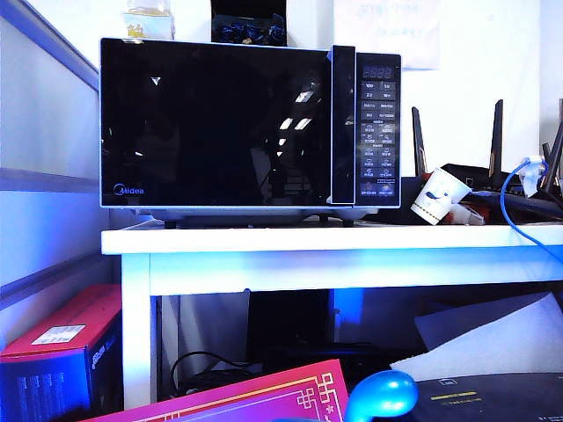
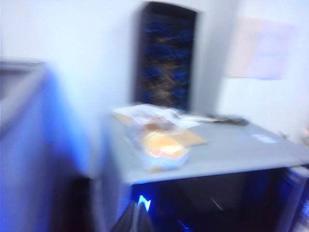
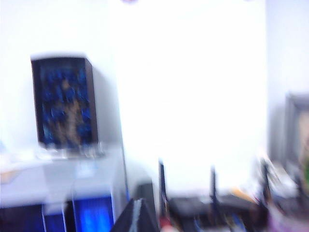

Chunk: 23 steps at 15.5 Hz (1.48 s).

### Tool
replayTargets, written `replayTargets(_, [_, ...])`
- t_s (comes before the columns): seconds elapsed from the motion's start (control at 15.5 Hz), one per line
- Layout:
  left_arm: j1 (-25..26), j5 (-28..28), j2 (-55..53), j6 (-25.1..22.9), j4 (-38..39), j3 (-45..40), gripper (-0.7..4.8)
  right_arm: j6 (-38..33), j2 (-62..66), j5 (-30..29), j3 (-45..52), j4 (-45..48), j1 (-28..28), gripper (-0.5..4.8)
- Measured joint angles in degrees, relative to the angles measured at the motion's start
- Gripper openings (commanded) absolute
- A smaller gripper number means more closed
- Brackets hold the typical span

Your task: Open the microwave door, place the box of snacks from the top of the microwave inside, then close the microwave door.

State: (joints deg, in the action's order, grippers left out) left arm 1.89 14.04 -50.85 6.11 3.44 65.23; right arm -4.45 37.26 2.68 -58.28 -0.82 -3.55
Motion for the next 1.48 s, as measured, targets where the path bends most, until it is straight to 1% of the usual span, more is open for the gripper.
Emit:
replayTargets(0.06, [-2.6, 1.4, -6.1, 0.0, 0.7, 4.3, -0.06, 0.0, 5.4, -2.6, -5.5, 0.1, 0.0, -0.06])
replayTargets(0.13, [-5.4, 1.3, -10.8, 0.0, 0.3, 7.5, -0.06, 0.0, 8.4, -4.9, -8.3, -0.2, 0.0, -0.06])
replayTargets(0.19, [-7.1, 1.2, -13.3, 0.0, 0.2, 8.9, -0.06, 0.0, 10.4, -6.6, -10.3, -0.3, -0.1, -0.06])
replayTargets(0.26, [-9.9, 1.2, -18.1, 0.0, -1.9, 11.1, -0.05, 0.0, 13.5, -9.1, -13.0, 0.4, -0.7, -0.06])
replayTargets(0.32, [-11.9, 0.8, -20.9, 0.0, -4.2, 11.8, 0.21, 0.0, 15.6, -11.0, -14.2, 1.2, -1.4, -0.06])
replayTargets(0.39, [-14.0, -0.4, -23.0, 0.0, -5.6, 11.7, 1.2, 0.0, 16.9, -12.4, -14.6, 1.5, -1.7, -0.06])
replayTargets(0.45, [-15.7, -2.5, -24.9, 0.0, -7.0, 11.7, 3.06, 0.0, 18.3, -13.1, -14.6, 2.7, -1.8, -0.06])
replayTargets(0.51, [-16.9, -4.9, -26.4, 0.0, -7.8, 11.7, 4.79, 0.0, 19.3, -13.2, -14.6, 3.2, -2.3, -0.06])
replayTargets(0.58, [-18.7, -10.4, -29.0, 0.0, -9.0, 11.7, 4.79, 0.0, 20.2, -13.0, -14.6, 3.2, -3.6, -0.06])
replayTargets(0.77, [-19.7, -13.2, -32.2, -0.1, -12.2, 11.7, 4.79, 0.0, 21.0, -13.2, -14.6, 4.5, -5.7, -0.06])
replayTargets(0.84, [-19.8, -15.5, -32.8, 0.0, -12.6, 11.7, 4.79, 0.0, 21.3, -13.1, -14.6, 4.4, -6.5, -0.06])
replayTargets(0.97, [-20.7, -23.3, -33.0, 0.0, -14.3, 11.7, 4.79, 0.0, 22.0, -13.0, -14.6, 4.4, -7.4, -0.06])
replayTargets(1.09, [-21.3, -28.1, -32.9, 0.0, -18.1, 11.8, 4.79, 0.0, 22.4, -12.9, -14.6, 4.4, -7.3, -0.06])
replayTargets(1.22, [-23.0, -30.7, -33.3, -0.2, -22.0, 13.0, 4.79, 0.0, 23.1, -12.8, -14.6, 4.4, -7.3, -0.06])
replayTargets(1.35, [-23.5, -31.0, -35.3, -2.3, -27.0, 13.2, 4.79, 0.0, 23.3, -12.8, -14.6, 4.5, -7.3, -0.06])
replayTargets(1.48, [-23.7, -32.9, -39.8, -5.1, -26.8, 15.8, 4.79, 0.0, 23.5, -12.8, -14.6, 4.6, -7.3, -0.06])
